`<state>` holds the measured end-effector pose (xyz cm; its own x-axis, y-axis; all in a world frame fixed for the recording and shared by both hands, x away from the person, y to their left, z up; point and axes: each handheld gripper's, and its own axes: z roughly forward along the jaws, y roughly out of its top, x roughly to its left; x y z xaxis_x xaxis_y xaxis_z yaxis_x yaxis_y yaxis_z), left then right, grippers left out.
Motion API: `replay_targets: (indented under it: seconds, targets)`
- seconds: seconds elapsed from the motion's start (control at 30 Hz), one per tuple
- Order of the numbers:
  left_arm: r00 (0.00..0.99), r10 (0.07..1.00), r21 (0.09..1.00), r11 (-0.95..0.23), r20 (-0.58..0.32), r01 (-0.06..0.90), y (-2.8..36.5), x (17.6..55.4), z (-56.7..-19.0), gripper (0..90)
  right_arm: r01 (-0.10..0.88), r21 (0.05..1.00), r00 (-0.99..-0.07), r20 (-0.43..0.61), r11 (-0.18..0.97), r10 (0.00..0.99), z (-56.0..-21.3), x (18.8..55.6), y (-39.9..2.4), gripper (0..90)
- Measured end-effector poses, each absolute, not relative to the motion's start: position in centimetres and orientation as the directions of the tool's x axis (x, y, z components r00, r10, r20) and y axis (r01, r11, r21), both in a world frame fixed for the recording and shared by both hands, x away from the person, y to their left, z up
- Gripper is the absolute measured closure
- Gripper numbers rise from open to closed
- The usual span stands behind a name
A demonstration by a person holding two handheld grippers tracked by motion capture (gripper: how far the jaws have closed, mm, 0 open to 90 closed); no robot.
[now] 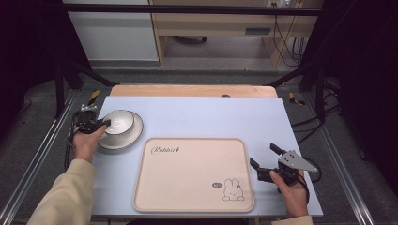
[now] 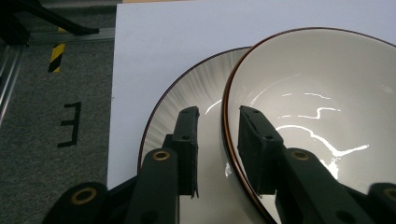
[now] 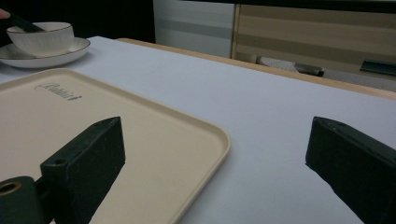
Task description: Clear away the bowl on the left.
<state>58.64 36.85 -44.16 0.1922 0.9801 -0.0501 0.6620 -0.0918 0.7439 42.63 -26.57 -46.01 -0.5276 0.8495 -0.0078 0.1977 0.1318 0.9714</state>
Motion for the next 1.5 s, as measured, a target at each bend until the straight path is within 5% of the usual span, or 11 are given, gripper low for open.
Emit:
replay_targets:
  seconds: [0.27,0.67,1.5]
  targets:
    - [0.186,0.978,0.74,-0.055,-0.096,0.671,36.7,58.8,-44.3,81.5,0.199,0.971,-0.528,-0.009,0.134,0.849,-46.0,42.6,-26.6,4.7]
    - [0.178,0.968,0.767,0.021,-0.175,0.642,37.0,57.7,-43.7,81.4,0.195,0.971,-0.529,-0.013,0.137,0.848,-46.0,42.6,-26.5,4.7]
    - [0.288,0.94,0.818,-0.018,-0.183,0.576,34.6,55.4,-40.9,81.2,0.19,0.971,-0.529,-0.023,0.145,0.848,-46.0,42.6,-26.3,4.8]
